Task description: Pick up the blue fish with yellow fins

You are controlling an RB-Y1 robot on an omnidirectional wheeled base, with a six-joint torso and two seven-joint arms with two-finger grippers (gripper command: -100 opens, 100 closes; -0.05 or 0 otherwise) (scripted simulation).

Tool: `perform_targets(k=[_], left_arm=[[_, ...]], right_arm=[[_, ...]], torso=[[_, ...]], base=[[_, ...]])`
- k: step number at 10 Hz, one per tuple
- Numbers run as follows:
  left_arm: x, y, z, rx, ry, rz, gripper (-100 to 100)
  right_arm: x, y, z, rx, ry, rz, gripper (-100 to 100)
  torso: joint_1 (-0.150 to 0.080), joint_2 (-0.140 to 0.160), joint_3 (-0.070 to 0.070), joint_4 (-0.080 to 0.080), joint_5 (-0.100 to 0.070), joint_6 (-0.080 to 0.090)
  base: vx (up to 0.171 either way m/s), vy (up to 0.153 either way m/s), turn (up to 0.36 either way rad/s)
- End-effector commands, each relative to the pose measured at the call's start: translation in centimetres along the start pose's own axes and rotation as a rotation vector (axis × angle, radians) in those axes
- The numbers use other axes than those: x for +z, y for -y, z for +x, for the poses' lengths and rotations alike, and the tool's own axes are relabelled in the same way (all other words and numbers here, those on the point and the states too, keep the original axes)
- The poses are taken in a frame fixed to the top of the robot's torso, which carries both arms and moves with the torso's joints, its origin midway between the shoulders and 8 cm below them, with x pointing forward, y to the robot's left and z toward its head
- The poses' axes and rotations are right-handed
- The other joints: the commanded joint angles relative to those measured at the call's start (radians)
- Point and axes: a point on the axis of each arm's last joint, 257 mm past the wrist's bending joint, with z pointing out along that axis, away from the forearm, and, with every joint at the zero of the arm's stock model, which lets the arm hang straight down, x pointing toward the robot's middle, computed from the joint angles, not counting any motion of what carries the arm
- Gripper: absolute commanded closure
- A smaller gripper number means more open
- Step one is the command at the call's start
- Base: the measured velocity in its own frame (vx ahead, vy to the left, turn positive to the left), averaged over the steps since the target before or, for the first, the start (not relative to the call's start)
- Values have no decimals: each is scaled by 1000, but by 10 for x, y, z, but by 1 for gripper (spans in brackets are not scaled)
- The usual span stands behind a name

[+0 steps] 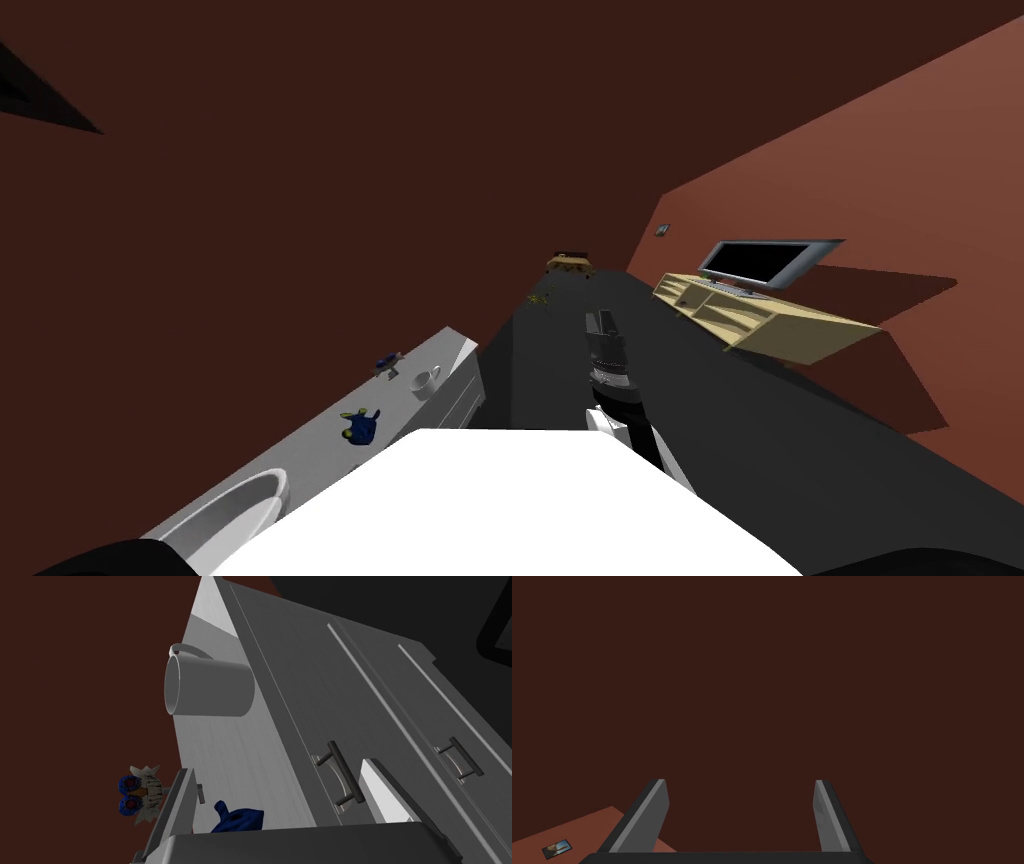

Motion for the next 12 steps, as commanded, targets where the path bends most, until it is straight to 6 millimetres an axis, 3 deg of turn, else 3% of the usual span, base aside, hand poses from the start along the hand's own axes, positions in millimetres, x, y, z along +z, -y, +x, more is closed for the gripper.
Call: perform_targets(k=[1, 2, 4, 5, 8, 12], left_arm=[[-12, -10, -13, 4, 22, -33, -100], [-29, -19, -27, 2, 47, -78, -100], [-33, -22, -33, 8, 58, -88, -100], [-50, -29, -48, 9, 84, -131, -100], [-75, -37, -71, 25, 129, -188, -100], [-149, -47, -133, 71, 254, -343, -100]], right_arm=[[0, 0, 0, 0, 0, 0, 0], [0, 0, 0, 0, 0, 0, 0], [0, 0, 0, 0, 0, 0, 0], [0, 0, 0, 0, 0, 0, 0], [0, 0, 0, 0, 0, 0, 0], [0, 0, 0, 0, 0, 0, 0]], torso=[[0, 0, 0, 0, 0, 0], [0, 1, 0, 0, 1, -1], [0, 1, 1, 0, 0, -1], [0, 3, 2, 1, 0, -1], [0, 2, 1, 1, 0, 0], [1, 0, 0, 0, 0, 0]], base=[[78, -7, -97], [87, -19, -213], [56, -3, -29], [64, -21, -192], [64, -9, -127], [94, 6, -246]])
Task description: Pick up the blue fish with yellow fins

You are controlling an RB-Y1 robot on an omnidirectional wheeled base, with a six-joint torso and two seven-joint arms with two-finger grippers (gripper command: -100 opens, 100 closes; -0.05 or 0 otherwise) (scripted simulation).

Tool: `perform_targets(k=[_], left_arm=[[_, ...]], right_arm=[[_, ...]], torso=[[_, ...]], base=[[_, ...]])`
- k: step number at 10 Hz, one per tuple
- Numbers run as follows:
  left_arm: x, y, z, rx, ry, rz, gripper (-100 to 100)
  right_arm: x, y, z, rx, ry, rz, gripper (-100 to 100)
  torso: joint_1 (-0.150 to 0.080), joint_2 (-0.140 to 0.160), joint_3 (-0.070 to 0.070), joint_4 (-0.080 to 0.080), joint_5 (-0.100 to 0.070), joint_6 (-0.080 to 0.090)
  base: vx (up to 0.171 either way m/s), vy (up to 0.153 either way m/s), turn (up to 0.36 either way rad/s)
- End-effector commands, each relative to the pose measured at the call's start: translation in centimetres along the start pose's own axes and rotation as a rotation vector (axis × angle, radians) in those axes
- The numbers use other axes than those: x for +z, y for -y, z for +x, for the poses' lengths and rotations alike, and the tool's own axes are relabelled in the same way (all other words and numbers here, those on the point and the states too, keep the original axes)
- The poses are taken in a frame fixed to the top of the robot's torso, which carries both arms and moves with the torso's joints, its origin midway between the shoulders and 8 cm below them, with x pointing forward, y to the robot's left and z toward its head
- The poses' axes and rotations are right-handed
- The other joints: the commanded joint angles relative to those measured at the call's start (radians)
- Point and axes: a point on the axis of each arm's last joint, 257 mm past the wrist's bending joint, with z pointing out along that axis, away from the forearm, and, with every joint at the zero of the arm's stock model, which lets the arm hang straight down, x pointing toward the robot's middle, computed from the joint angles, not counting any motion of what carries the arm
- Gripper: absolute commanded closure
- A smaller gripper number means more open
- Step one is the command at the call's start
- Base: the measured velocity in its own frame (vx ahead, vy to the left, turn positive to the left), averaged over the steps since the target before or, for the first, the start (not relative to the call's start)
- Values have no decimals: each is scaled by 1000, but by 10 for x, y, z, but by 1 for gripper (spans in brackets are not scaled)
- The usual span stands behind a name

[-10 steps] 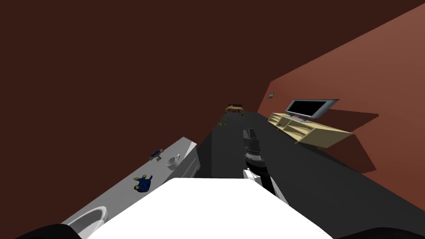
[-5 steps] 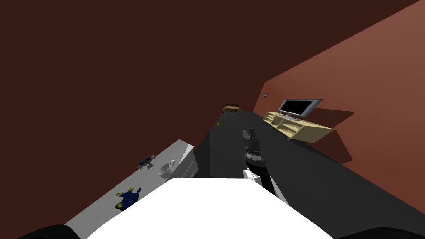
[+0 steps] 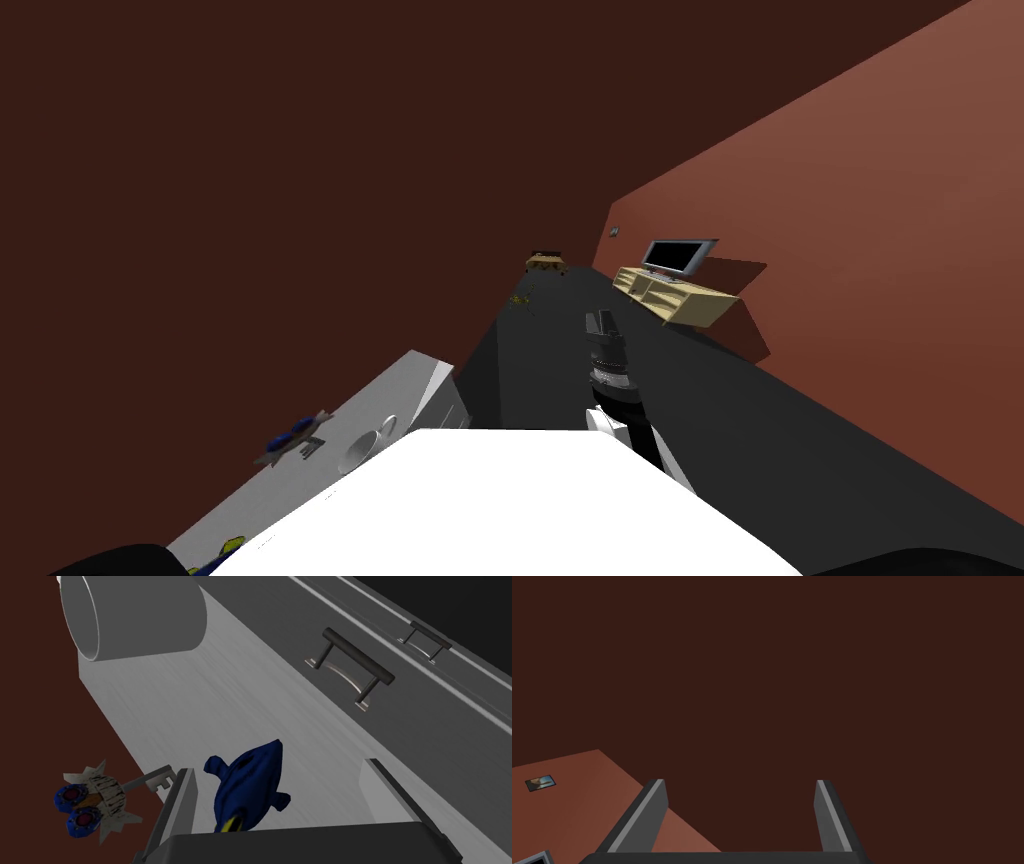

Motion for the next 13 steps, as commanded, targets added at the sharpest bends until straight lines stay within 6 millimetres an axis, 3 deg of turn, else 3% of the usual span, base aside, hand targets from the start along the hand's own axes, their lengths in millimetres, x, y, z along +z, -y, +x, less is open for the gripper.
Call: perform_targets(k=[1, 4, 7, 8, 9, 10, 13], left_arm=[[-19, -10, -24, 17, 47, -54, -100], [-51, -31, -59, 37, 122, -145, -100], [-59, -46, -63, 30, 141, -186, -100], [-58, -41, -60, 32, 135, -171, -100], [-58, -43, -60, 33, 136, -174, 0], [-49, -38, -71, 30, 146, -180, -100], [-40, -33, -83, -4, 161, -183, -100]], right_arm=[[0, 0, 0, 0, 0, 0, 0], [0, 0, 0, 0, 0, 0, 0], [0, 0, 0, 0, 0, 0, 0], [0, 0, 0, 0, 0, 0, 0], [0, 0, 0, 0, 0, 0, 0], [0, 0, 0, 0, 0, 0, 0], [0, 0, 0, 0, 0, 0, 0]], torso=[[0, 0, 0, 0, 0, 0], [1, 2, 1, 1, 0, 0], [0, 4, 3, 1, 0, -1], [0, 5, 3, 1, 0, -1], [-1, 6, 3, 1, 0, -1], [-2, 6, 4, 2, 0, -1], [-7, 19, 11, 4, -1, 0]], base=[[85, 34, -193], [72, 43, -212], [34, 33, -93], [9, 15, -25], [0, 0, 0], [-112, -49, -259], [-177, -63, -183]])
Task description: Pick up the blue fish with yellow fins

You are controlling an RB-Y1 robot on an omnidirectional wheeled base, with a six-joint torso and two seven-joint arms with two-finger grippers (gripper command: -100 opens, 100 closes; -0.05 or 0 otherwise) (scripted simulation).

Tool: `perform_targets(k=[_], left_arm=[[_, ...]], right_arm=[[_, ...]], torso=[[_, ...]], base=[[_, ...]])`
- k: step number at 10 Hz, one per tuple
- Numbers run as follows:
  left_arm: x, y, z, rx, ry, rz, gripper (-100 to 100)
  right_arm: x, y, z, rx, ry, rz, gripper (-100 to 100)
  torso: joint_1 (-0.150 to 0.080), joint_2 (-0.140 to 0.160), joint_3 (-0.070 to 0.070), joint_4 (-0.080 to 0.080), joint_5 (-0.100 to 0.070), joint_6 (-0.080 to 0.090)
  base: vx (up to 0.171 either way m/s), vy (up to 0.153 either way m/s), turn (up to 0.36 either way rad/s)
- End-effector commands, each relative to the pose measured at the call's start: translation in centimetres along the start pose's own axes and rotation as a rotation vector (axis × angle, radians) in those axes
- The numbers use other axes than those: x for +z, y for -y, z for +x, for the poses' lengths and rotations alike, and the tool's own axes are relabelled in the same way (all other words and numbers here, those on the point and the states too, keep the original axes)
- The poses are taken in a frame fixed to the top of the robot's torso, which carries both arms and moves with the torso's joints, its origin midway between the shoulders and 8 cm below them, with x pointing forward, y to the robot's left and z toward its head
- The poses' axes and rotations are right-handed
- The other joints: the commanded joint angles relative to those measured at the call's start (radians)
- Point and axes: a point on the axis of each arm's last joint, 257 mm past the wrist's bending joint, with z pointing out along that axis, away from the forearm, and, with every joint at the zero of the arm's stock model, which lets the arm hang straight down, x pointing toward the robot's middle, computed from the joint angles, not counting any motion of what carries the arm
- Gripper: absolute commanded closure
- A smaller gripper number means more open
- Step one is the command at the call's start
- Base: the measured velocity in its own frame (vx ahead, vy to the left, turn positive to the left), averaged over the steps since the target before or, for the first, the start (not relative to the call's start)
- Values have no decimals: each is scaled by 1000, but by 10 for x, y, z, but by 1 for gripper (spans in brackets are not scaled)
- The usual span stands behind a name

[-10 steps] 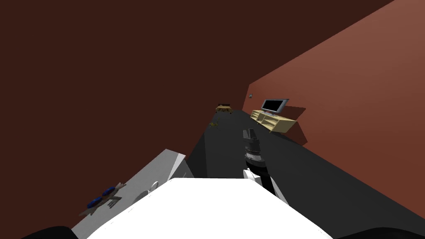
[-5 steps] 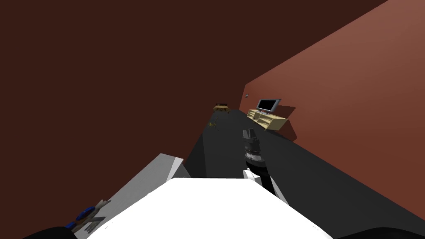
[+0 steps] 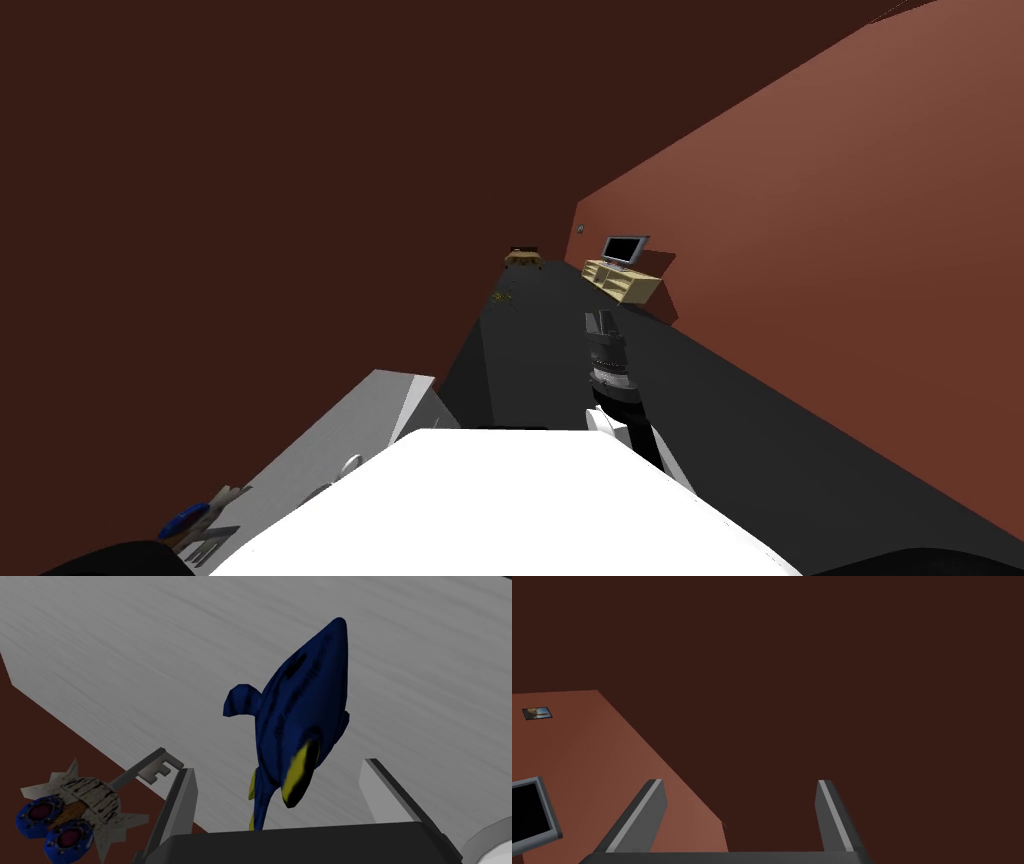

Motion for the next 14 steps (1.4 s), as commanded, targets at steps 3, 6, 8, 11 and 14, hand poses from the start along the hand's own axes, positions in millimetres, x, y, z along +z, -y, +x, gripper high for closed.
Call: perform_targets(k=[3, 6, 8, 11, 14], left_arm=[[12, 8, -12, -45, 18, -7, -100], [21, 15, -23, -86, 36, -11, -100], [29, 23, -33, -102, 56, -14, -100], [36, 31, -44, -147, 79, -15, -100], [43, 39, -55, -187, 104, -14, -100]], right_arm=[[0, 0, 0, 0, 0, 0, 0], [0, 0, 0, 0, 0, 0, 0], [0, 0, 0, 0, 0, 0, 0], [0, 0, 0, 0, 0, 0, 0], [0, 0, 0, 0, 0, 0, 0]], torso=[[2, -4, -3, -1, 1, 1], [1, -6, -4, -1, 0, 1], [0, 0, 0, 0, 0, 1], [1, -4, -3, -1, 0, 1], [-1, -2, -1, 0, 0, -1]], base=[[-103, -33, -135], [-93, -43, -132], [-182, -67, -199], [-96, -55, -124], [-126, -82, -124]])
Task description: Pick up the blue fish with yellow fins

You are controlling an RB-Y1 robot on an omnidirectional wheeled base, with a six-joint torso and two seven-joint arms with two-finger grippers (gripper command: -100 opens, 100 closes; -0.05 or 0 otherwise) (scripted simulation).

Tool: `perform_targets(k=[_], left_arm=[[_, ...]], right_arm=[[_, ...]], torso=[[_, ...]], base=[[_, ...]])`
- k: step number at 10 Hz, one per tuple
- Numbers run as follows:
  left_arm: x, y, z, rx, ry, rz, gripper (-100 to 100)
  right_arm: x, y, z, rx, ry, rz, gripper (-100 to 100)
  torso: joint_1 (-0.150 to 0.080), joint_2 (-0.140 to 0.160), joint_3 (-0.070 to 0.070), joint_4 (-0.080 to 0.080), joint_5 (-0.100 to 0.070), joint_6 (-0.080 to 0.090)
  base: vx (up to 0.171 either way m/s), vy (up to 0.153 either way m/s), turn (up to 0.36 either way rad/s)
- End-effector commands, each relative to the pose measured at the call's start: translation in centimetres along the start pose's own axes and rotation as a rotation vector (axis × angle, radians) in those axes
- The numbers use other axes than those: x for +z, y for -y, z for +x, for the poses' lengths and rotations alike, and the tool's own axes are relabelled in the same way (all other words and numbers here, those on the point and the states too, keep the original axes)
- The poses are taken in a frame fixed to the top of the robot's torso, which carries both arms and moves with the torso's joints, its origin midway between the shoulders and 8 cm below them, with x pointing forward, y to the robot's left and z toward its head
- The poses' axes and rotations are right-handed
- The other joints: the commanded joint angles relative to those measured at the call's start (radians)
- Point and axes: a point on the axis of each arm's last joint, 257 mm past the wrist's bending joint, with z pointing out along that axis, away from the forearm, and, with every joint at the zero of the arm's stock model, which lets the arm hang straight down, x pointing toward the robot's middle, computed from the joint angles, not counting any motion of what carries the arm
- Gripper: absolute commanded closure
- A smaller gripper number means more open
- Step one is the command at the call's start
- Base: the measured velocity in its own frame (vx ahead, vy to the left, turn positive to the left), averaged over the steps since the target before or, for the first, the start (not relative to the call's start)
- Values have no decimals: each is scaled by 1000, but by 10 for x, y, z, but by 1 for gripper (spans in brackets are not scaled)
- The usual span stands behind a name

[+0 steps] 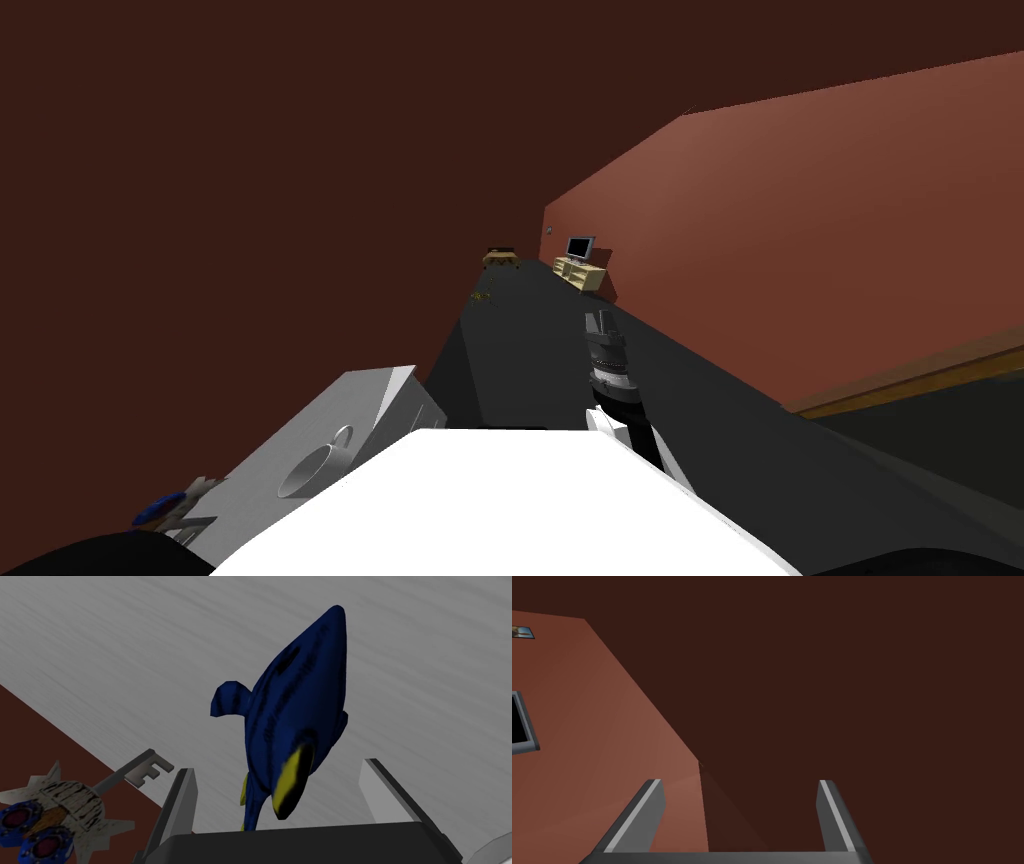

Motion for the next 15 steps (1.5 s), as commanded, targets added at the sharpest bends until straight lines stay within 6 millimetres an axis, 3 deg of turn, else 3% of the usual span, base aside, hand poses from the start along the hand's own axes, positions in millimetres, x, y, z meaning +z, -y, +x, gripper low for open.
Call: perform_targets(k=[1, 6, 7, 10, 11, 15], left_arm=[[8, 11, -9, -13, 26, 2, -100], [14, 21, -18, -93, 54, 8, -100], [21, 32, -24, -101, 78, 13, -100], [20, 31, -26, -126, 81, 14, -100], [20, 31, -26, -129, 82, 13, 100], [20, 31, -26, -128, 82, 14, 100]], right_arm=[[0, 0, 0, 0, 0, 0, 0], [0, 0, 0, 0, 0, 0, 0], [0, 0, 0, 0, 0, 0, 0], [0, 0, 0, 0, 0, 0, 0], [0, 0, 0, 0, 0, 0, 0], [0, 0, 0, 0, 0, 0, 0]], torso=[[0, 0, 0, 0, 0, 0], [0, 1, 0, 0, 0, 0], [2, -2, -1, 0, 0, 0], [1, -2, -1, 0, 0, 0], [3, -4, -2, -1, 1, 0], [5, -6, -4, -2, 1, 0]], base=[[-90, -76, -231], [-92, -57, -110], [-129, -79, -277], [-63, -49, -31], [0, 0, 0], [0, 0, 0]])
